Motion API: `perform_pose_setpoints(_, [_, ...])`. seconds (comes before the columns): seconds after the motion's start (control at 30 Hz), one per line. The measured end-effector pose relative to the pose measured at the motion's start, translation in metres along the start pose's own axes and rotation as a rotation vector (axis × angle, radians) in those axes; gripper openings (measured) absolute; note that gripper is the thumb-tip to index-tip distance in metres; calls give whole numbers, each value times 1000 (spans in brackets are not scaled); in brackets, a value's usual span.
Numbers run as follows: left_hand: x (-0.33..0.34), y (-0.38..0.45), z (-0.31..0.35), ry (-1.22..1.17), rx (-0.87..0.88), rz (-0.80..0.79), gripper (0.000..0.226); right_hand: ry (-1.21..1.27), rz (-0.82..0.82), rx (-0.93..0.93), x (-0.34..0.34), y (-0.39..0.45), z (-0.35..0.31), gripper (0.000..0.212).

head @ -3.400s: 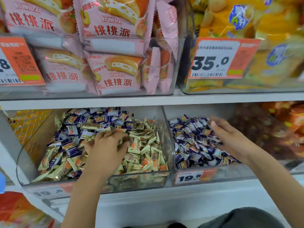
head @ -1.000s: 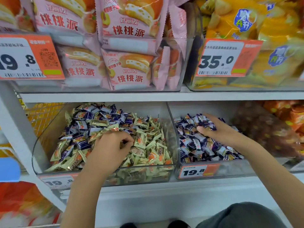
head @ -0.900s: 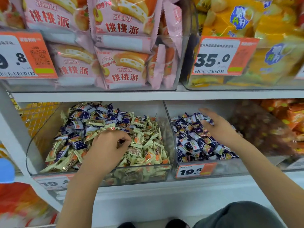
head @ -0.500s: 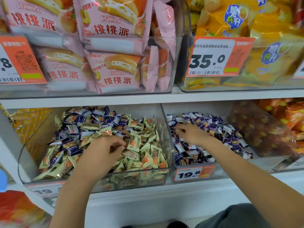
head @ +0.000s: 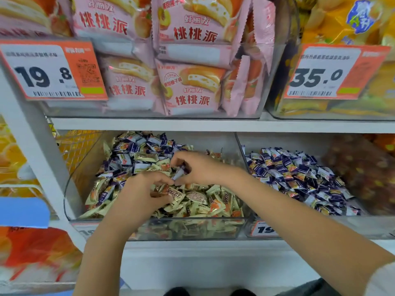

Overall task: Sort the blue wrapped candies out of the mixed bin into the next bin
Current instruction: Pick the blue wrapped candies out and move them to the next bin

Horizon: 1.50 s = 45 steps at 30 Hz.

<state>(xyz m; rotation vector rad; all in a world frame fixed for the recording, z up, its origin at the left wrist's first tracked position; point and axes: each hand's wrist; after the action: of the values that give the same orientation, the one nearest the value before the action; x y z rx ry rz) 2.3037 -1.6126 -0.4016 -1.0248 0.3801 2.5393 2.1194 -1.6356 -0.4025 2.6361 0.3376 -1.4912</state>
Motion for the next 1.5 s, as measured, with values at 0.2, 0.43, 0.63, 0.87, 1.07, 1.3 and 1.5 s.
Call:
perform_pose_setpoints(0.2, [-5, -2, -1, 32, -11, -35, 41, 25, 248, 189, -22, 11, 28, 10])
perform_pose_setpoints(0.43, [1, 2, 4, 104, 68, 14, 33, 106, 71, 293, -13, 75, 17, 59])
perform_pose_setpoints(0.63, [6, 9, 1, 139, 118, 26, 32, 48, 163, 187, 21, 103, 21, 74])
perform_pose_setpoints(0.87, [8, 13, -2, 184, 127, 31, 31, 235, 262, 211, 22, 94, 34, 47])
perform_pose_setpoints(1.07, [8, 11, -1, 162, 102, 29, 29, 514, 356, 366, -7, 62, 13, 46])
perform_pose_setpoints(1.3, [8, 2, 10, 130, 163, 75, 29, 1203, 411, 419, -38, -14, -12, 20])
perform_pose_setpoints(1.5, [12, 1, 12, 129, 173, 25, 26, 1418, 464, 409, -63, -86, 11, 16])
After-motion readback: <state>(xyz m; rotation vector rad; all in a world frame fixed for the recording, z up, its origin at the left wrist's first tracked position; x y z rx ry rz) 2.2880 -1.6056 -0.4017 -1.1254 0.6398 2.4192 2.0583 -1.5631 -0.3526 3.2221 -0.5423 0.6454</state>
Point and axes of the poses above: each hand's wrist, its own y-axis towards the middle knuckle, its own x-axis out of the palm, z = x × y, and after that the axes turned 1 degree about z, right-handed
